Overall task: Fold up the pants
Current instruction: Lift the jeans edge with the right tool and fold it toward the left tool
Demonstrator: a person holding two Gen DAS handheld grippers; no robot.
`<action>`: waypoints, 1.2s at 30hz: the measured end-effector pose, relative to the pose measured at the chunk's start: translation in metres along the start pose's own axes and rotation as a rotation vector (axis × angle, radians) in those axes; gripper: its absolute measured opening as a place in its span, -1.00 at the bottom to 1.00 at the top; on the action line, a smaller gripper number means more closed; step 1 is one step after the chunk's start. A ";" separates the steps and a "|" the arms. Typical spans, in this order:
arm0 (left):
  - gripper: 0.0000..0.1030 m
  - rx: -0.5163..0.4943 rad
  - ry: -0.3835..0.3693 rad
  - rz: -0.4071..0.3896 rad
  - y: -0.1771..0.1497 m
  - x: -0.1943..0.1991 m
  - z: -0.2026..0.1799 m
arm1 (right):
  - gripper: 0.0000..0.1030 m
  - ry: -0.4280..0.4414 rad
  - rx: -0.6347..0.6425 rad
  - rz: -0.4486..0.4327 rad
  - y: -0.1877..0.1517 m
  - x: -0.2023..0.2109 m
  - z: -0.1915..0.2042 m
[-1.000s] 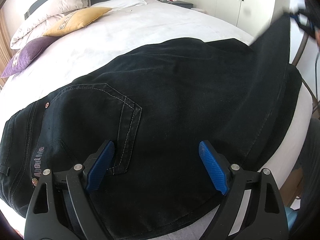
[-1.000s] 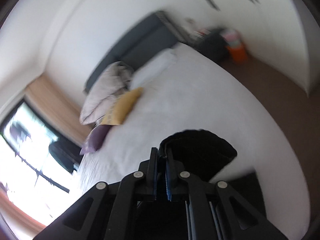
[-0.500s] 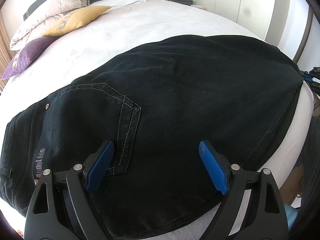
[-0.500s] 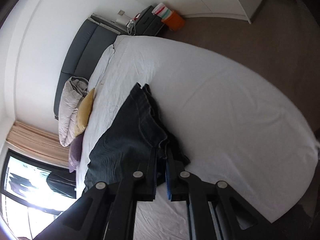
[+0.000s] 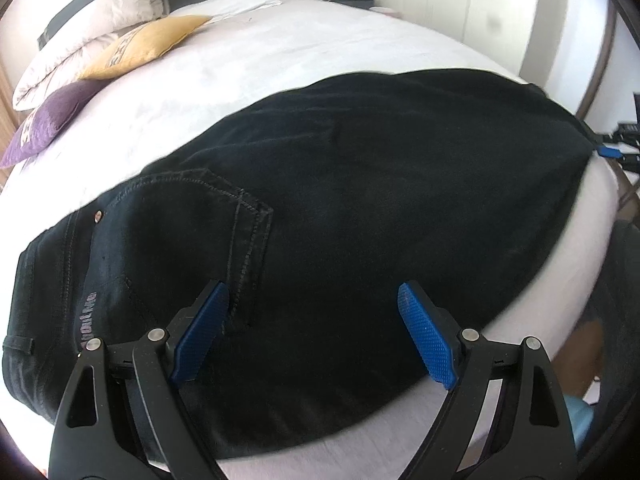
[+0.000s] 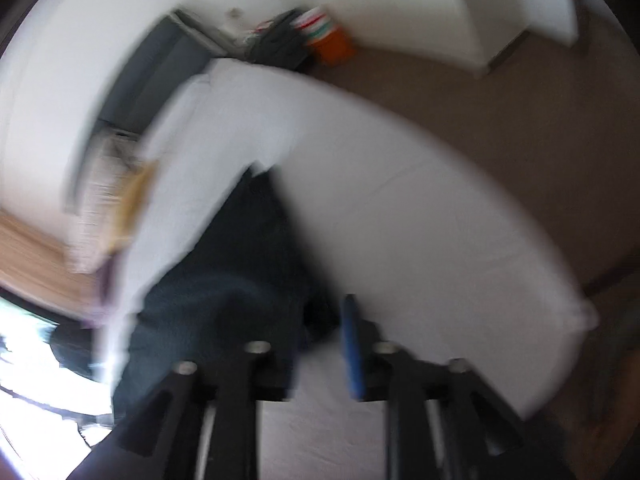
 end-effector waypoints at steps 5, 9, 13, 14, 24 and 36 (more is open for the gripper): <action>0.68 -0.035 -0.056 -0.095 0.015 0.030 -0.014 | -0.11 0.156 0.132 -0.137 0.056 0.035 0.078; 0.68 -0.008 -0.054 -0.112 0.044 0.018 -0.006 | -0.12 0.476 0.309 -0.005 0.047 -0.012 0.201; 0.68 0.012 -0.056 -0.083 0.057 -0.001 0.005 | -0.12 0.588 0.318 0.157 0.025 -0.083 0.259; 0.68 0.016 -0.059 -0.069 0.057 -0.007 0.007 | -0.12 0.573 0.290 0.198 0.022 -0.107 0.256; 0.68 0.013 -0.028 0.007 0.026 -0.036 0.018 | -0.92 0.309 0.094 0.077 0.058 -0.140 0.137; 0.68 0.011 -0.062 -0.024 0.019 -0.030 0.001 | -0.91 0.380 -0.017 0.036 -0.004 -0.072 0.064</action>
Point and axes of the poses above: each gripper's, at about its wrist camera, not at the fingertips, and x roughly against the way its jaws point, z to its left, y to its top, the point moved 7 cm from there along -x, roughly the way its jaws point, and after that the axes turned 14 degrees about x, right-handed, at the moved point
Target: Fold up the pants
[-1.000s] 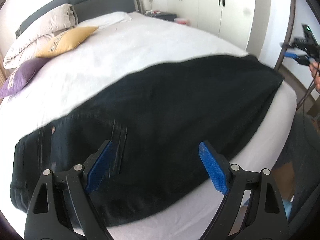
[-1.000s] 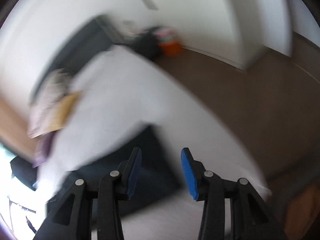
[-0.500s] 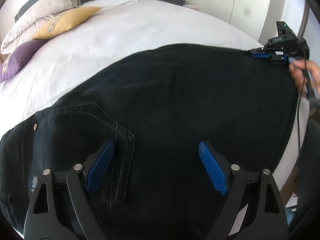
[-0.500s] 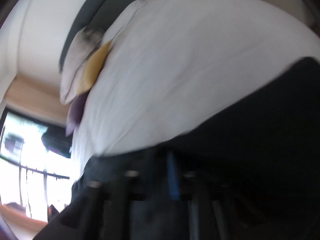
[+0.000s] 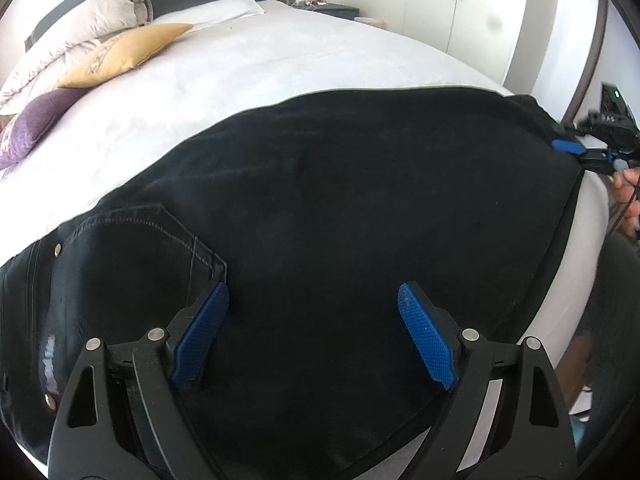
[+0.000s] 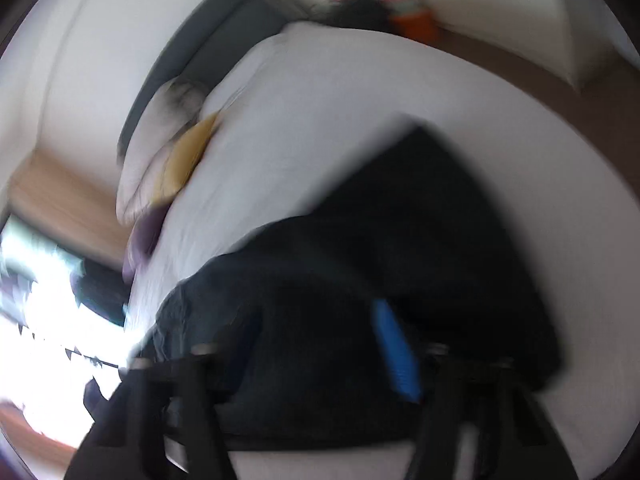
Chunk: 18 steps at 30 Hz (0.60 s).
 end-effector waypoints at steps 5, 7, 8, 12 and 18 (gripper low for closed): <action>0.68 0.040 -0.005 -0.017 -0.003 0.013 0.010 | -0.81 -0.174 -0.049 -0.075 0.008 0.049 -0.032; 0.68 0.044 -0.032 -0.068 0.002 0.030 0.006 | -0.78 -0.109 -0.010 -0.107 0.019 0.056 -0.006; 0.68 0.041 -0.036 -0.092 0.008 0.035 0.005 | -0.68 -0.050 0.031 -0.122 0.027 0.052 0.022; 0.68 0.044 -0.021 -0.122 0.030 0.035 0.007 | 0.03 0.213 0.171 -0.001 0.020 -0.026 0.153; 0.68 0.109 0.027 -0.018 0.008 0.001 0.041 | 0.05 0.198 0.306 0.321 -0.044 -0.129 0.194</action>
Point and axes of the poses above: each gripper's, at about its wrist camera, not at the fingertips, and x roughly against the way its jaws point, z to its left, y to its top, the point moved 7 cm from there along -x, roughly the way its jaws point, and after that the axes turned 14 degrees about x, right-handed, at the moved point
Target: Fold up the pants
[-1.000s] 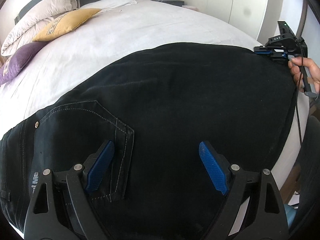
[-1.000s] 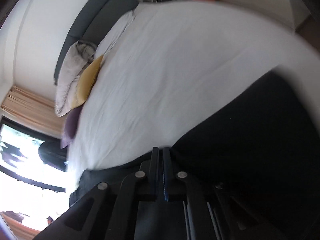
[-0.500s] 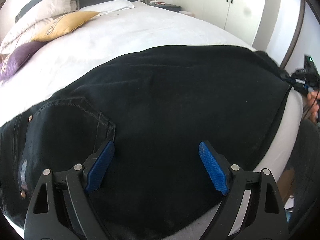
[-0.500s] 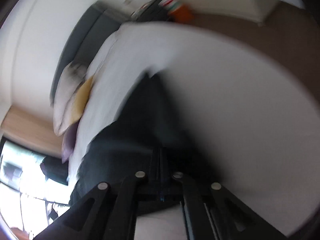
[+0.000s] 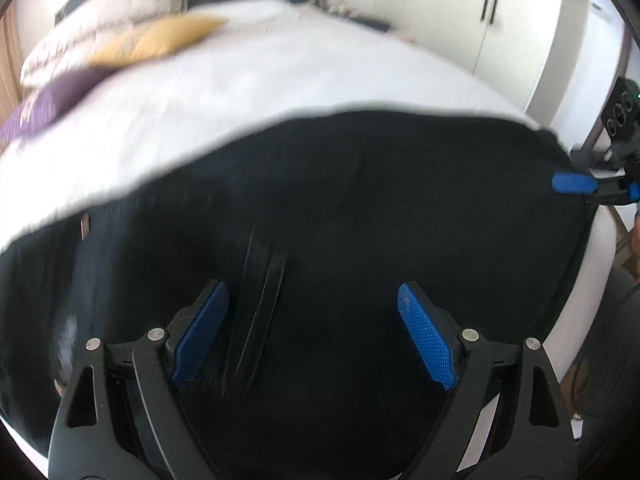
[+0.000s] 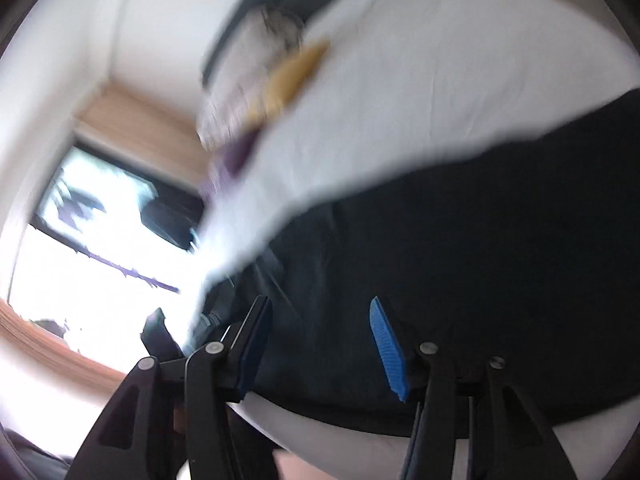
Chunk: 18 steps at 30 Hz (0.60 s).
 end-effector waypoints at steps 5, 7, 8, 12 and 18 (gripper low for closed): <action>0.68 0.007 -0.002 -0.023 -0.025 0.032 0.022 | -0.90 -0.177 -0.126 -0.014 0.006 0.030 -0.058; 0.68 0.042 -0.046 -0.083 -0.014 0.055 0.028 | -0.75 -0.212 -0.041 -0.053 0.030 0.044 -0.041; 0.68 0.058 -0.054 -0.110 -0.006 0.062 0.033 | -0.61 -0.150 0.013 -0.076 0.052 0.040 -0.018; 0.68 0.124 -0.010 -0.194 0.046 0.066 0.069 | 0.09 -0.003 0.187 -0.039 0.107 -0.019 0.058; 0.68 0.257 0.124 -0.057 0.051 0.011 0.141 | 0.09 0.163 0.258 0.105 0.145 -0.171 0.140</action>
Point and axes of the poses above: each gripper's, at about its wrist camera, not at the fingertips, and x roughly against the way its jaws point, z to its left, y to its top, the point moved 7 cm from there along -x, roughly the way its jaws point, and after that the axes turned 14 degrees about x, right-handed, at the moved point
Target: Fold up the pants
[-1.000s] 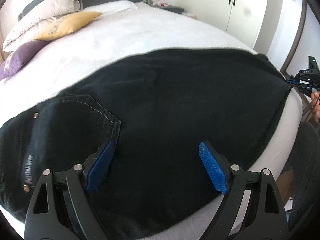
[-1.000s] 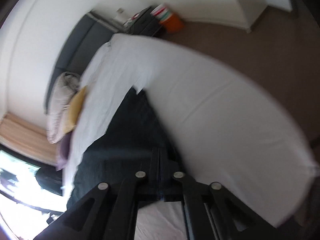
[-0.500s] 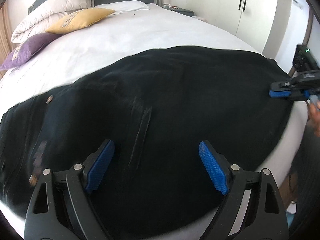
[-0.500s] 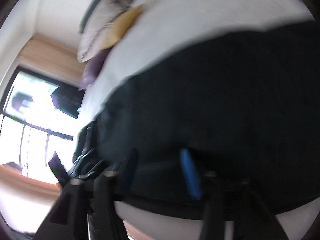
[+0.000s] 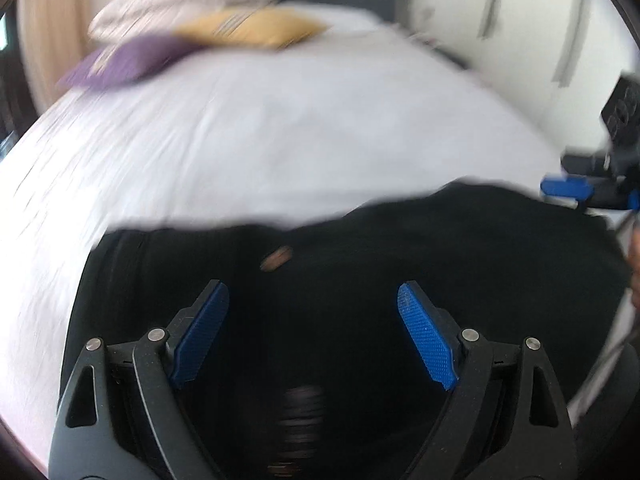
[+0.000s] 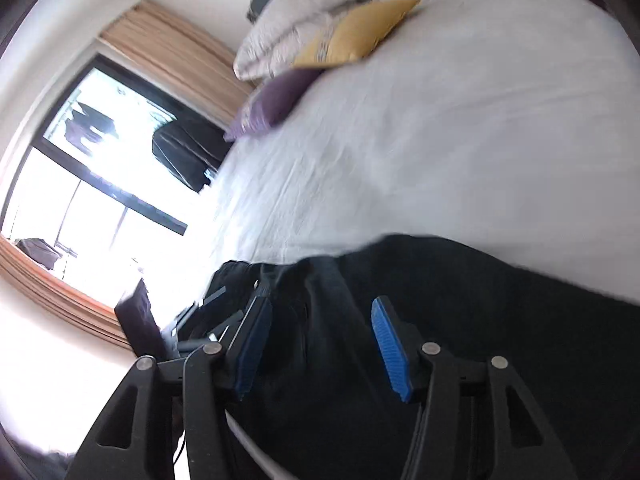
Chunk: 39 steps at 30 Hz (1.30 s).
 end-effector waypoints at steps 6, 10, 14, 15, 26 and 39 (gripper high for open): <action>0.68 0.049 0.011 -0.004 -0.031 0.000 0.040 | -0.31 -0.131 -0.008 0.144 -0.014 -0.081 -0.023; 0.68 0.056 -0.002 -0.017 -0.048 0.007 0.052 | -0.77 -0.232 -0.135 0.051 -0.021 -0.041 -0.071; 0.67 0.081 0.051 -0.038 -0.042 0.030 0.041 | -0.63 -0.181 -0.073 -0.022 -0.014 -0.017 -0.046; 0.67 0.087 0.045 -0.065 -0.038 0.041 0.035 | -0.60 -0.135 -0.045 -0.035 -0.013 -0.016 -0.034; 0.66 -0.123 -0.081 0.208 0.002 -0.056 -0.057 | -0.32 -0.145 -0.202 -0.046 -0.066 -0.002 -0.075; 0.48 -0.143 -0.157 0.121 0.015 -0.023 -0.097 | 0.34 -0.139 -0.149 -0.195 -0.122 0.119 -0.070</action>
Point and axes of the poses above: each gripper's, at about its wrist camera, not at the fingertips, and x roughly against the way its jaws point, z to its left, y to its top, the point moved 7 cm from there along -x, roughly the way its jaws point, and after that the axes turned 14 degrees about x, right-handed, at the moved point
